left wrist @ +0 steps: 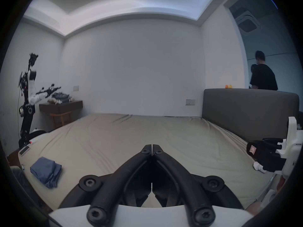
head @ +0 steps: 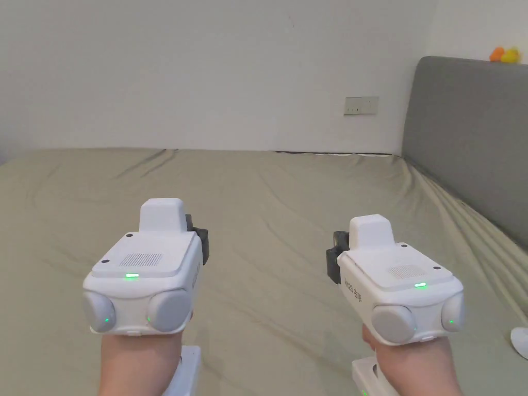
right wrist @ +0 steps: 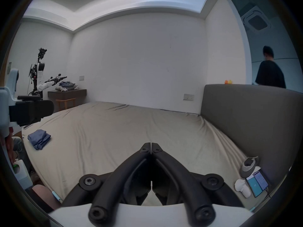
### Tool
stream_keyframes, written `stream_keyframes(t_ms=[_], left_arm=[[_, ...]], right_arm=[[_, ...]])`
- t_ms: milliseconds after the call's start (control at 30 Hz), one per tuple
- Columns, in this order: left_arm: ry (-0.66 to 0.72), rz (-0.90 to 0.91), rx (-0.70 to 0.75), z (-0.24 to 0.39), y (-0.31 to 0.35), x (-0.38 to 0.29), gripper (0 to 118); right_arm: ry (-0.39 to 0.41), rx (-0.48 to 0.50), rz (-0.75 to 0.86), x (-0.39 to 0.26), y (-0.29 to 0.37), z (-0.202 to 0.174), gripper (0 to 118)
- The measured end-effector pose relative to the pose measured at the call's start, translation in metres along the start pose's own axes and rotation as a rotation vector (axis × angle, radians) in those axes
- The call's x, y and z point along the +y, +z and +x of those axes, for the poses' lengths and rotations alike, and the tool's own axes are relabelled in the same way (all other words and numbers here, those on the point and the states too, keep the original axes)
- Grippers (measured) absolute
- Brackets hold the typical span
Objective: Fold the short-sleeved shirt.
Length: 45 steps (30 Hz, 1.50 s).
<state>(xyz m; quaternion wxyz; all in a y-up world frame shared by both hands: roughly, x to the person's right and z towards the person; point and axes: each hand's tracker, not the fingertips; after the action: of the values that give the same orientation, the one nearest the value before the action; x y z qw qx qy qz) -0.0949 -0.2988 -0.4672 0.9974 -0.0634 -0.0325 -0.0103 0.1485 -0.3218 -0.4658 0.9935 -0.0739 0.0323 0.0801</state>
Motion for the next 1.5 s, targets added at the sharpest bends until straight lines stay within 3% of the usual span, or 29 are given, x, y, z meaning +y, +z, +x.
stream_keyframes(t_ms=[367, 400, 467, 533, 567, 600, 633, 667, 700, 733, 867, 1000, 1100, 1200, 1300, 1367, 1500], left_arm=[[-0.035, 0.080, 0.020, 0.017, 0.016, 0.002, 0], [-0.034, 0.079, 0.019, 0.017, 0.016, 0.001, 0], [-0.024, 0.077, 0.021, 0.017, 0.015, 0.001, 1], [-0.024, 0.075, 0.030, 0.017, 0.014, -0.001, 24], [-0.027, 0.070, 0.033, 0.017, 0.013, -0.001, 45], [-0.024, 0.064, 0.033, 0.016, 0.011, -0.003, 79], [-0.018, 0.057, 0.035, 0.016, 0.010, -0.004, 101], [-0.011, 0.053, 0.042, 0.015, 0.009, -0.005, 116], [-0.002, 0.068, 0.053, 0.014, 0.011, -0.005, 118], [0.000, 0.112, 0.087, 0.011, 0.015, -0.007, 118], [-0.005, 0.095, 0.089, 0.006, 0.015, -0.004, 118], [0.019, 0.076, 0.075, 0.008, 0.015, -0.004, 118], [0.016, 0.073, 0.067, 0.009, 0.017, -0.005, 118], [0.013, 0.077, 0.060, 0.009, 0.018, -0.006, 118], [0.000, 0.074, 0.071, 0.012, 0.016, -0.005, 118], [0.002, 0.077, 0.065, 0.012, 0.017, -0.004, 118], [-0.003, 0.081, 0.058, 0.014, 0.018, -0.003, 118]], right_arm=[[-0.056, -0.083, 0.016, -0.004, 0.009, 0.011, 0], [-0.061, -0.089, 0.009, -0.003, 0.009, 0.012, 3], [-0.042, -0.109, 0.016, -0.005, 0.009, 0.010, 18], [-0.052, -0.110, 0.024, -0.004, 0.009, 0.011, 54], [-0.082, -0.112, 0.005, -0.006, 0.008, 0.011, 77], [-0.067, -0.114, 0.014, -0.005, 0.007, 0.011, 104], [-0.075, -0.113, 0.004, -0.006, 0.007, 0.012, 118], [-0.075, -0.110, 0.010, -0.005, 0.008, 0.012, 118], [-0.021, -0.138, 0.046, 0.000, 0.013, 0.013, 118], [-0.057, -0.095, 0.034, 0.003, 0.015, 0.012, 118], [-0.079, -0.055, 0.016, 0.010, 0.017, 0.012, 118], [-0.180, -0.040, -0.030, 0.009, 0.013, 0.012, 118], [-0.321, 0.035, -0.079, 0.005, 0.016, 0.015, 118], [-0.359, 0.112, -0.049, 0.008, 0.024, 0.017, 118], [-0.368, 0.079, -0.037, 0.012, 0.032, 0.016, 118], [-0.293, 0.033, 0.012, 0.015, 0.037, 0.013, 118], [-0.300, 0.070, 0.023, 0.017, 0.041, 0.015, 118]])
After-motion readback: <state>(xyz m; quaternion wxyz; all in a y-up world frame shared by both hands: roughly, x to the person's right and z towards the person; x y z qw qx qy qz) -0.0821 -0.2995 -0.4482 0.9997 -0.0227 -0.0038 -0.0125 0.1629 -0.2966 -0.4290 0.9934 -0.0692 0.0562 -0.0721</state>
